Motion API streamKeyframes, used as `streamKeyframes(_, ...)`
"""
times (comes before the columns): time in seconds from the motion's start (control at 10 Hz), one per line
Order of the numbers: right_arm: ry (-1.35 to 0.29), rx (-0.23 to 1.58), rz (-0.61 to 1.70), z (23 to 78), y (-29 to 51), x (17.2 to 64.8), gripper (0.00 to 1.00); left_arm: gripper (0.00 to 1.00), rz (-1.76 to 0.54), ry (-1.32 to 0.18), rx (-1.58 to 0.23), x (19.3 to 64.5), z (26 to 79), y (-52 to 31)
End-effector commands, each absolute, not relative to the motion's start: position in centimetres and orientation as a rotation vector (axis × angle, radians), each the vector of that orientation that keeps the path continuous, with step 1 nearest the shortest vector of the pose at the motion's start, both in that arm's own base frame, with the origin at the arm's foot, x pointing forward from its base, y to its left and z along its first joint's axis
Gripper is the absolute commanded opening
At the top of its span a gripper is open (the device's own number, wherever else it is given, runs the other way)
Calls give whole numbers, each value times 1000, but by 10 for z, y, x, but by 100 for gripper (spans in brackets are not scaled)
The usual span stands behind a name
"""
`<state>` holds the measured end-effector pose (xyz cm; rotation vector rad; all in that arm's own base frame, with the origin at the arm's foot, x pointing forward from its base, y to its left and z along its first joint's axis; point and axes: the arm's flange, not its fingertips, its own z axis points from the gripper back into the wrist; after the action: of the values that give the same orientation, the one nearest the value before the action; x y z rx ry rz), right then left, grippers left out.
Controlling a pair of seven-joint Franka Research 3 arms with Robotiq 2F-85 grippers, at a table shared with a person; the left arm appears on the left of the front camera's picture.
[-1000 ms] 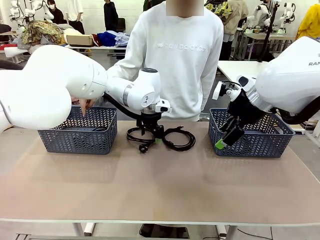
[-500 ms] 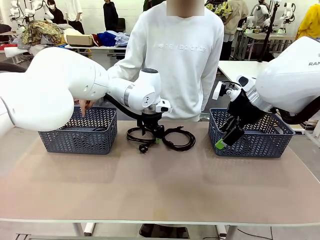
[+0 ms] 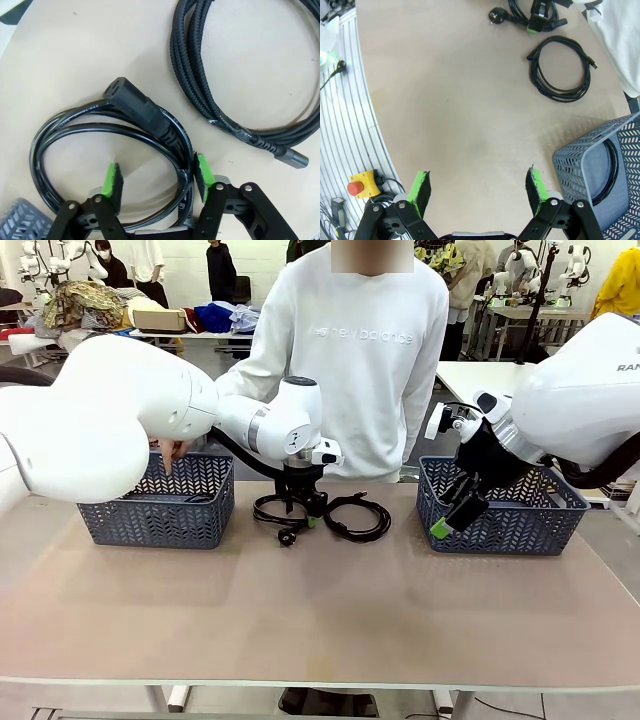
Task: Organize the cables according to human instructions.
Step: Pick up a bundle of cables and place it in the basket indicated by the human.
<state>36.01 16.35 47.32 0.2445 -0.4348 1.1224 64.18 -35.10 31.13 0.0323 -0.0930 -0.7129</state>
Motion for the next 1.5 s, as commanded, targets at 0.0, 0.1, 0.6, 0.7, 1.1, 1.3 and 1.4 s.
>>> streamKeyframes(0.0,-433,243,1121,475,165,361,100,55,-681,-94,74,644,313,-349)
streamKeyframes(0.1,-433,243,1121,475,165,361,100,43,-679,-91,74,644,313,-349)
streamKeyframes(0.6,-433,243,1121,475,165,361,100,13,-654,-73,95,640,316,-347)
streamKeyframes(0.7,-433,243,1121,475,165,361,100,0,-658,-72,95,638,320,-349)
streamKeyframes(1.1,-433,243,1121,475,165,361,100,0,-688,-119,123,622,386,-361)
streamKeyframes(1.3,-433,243,1121,475,165,361,100,0,-752,-113,101,609,419,-363)
streamKeyframes(1.4,-433,243,1121,475,165,361,100,0,-816,-98,71,603,434,-359)
